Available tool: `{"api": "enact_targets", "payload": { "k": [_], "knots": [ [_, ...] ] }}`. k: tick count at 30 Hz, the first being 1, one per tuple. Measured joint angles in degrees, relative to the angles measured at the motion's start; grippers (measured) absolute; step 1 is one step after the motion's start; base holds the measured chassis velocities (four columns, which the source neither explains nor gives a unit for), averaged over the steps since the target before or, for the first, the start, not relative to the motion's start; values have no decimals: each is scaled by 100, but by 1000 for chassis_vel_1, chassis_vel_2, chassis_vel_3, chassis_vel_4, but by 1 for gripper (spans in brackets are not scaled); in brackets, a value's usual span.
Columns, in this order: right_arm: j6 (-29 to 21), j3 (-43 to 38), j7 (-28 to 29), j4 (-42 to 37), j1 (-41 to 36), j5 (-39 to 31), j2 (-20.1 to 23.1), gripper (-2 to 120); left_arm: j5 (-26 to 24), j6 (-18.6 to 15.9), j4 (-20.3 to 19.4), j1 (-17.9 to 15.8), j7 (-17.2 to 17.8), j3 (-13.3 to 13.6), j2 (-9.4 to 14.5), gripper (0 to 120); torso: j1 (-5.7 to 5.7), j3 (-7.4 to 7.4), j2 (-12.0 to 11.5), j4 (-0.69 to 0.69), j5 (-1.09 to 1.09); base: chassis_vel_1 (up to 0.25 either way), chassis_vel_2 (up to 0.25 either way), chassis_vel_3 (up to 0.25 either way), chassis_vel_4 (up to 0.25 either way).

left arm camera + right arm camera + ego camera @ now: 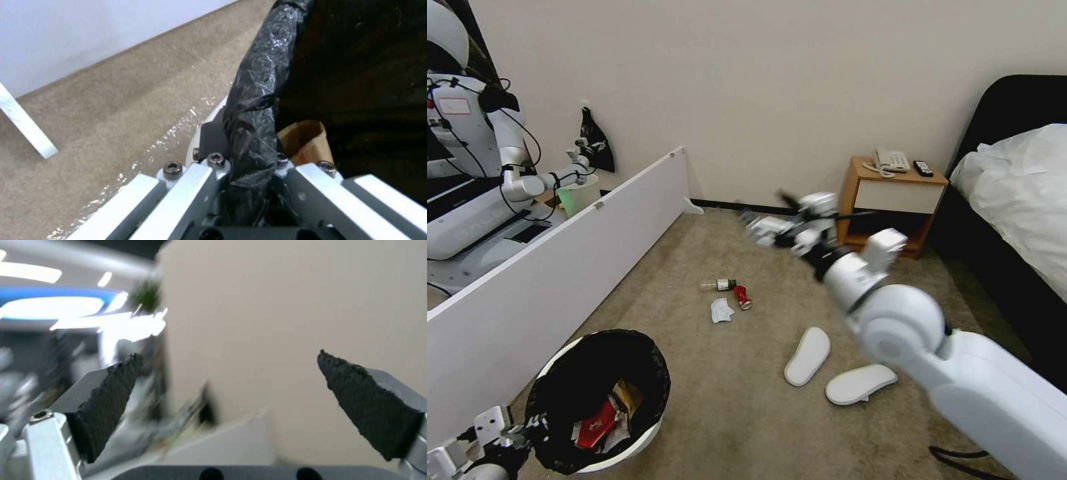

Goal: Pick up the trash bin and place the garbage on the floor into it.

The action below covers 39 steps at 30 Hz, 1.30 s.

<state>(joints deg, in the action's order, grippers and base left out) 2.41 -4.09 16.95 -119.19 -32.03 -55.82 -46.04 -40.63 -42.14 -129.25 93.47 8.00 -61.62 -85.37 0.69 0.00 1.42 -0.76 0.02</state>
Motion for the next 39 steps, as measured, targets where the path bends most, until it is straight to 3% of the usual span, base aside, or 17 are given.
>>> {"api": "enact_targets", "payload": {
  "k": [6, 10, 11, 14, 25, 39],
  "knots": [
    [402, -1723, -122, -153, -1223, 776, 10, 100, 76, 0, -221, 145, -40, -27, -110, 2, 0, -1, 0, -6, 1, 0, 0, 0, 0],
    [326, -2270, -84, -374, -1816, 1144, -101, 100, 166, 0, -282, 169, -66, -35, -167, 2, 0, 0, 0, -2, 1, 0, 0, 0, 0],
    [167, -2698, -43, -634, -2330, 1489, -217, 100, 266, 2, -333, 179, -99, -20, -210, 2, 0, -1, 0, -3, -1, 0, 0, 0, 0],
    [52, -3040, 13, -929, -2915, 1762, -339, 100, 338, 1, -367, 196, -120, 17, -237, 2, 0, -1, 0, -4, -1, 0, 0, 0, 0],
    [262, -3172, -90, -1270, -4897, 2973, -874, 100, 636, 2, -388, 162, -234, 181, -285, 2, 0, -1, 0, -3, -3, 0, 0, 0, 0],
    [402, -2630, -106, -762, -5179, 3857, -1237, 100, 824, 2, -346, 111, -332, 247, -335, 2, 0, 0, -1, -3, -2, 0, 0, 0, 0]
  ]
}}
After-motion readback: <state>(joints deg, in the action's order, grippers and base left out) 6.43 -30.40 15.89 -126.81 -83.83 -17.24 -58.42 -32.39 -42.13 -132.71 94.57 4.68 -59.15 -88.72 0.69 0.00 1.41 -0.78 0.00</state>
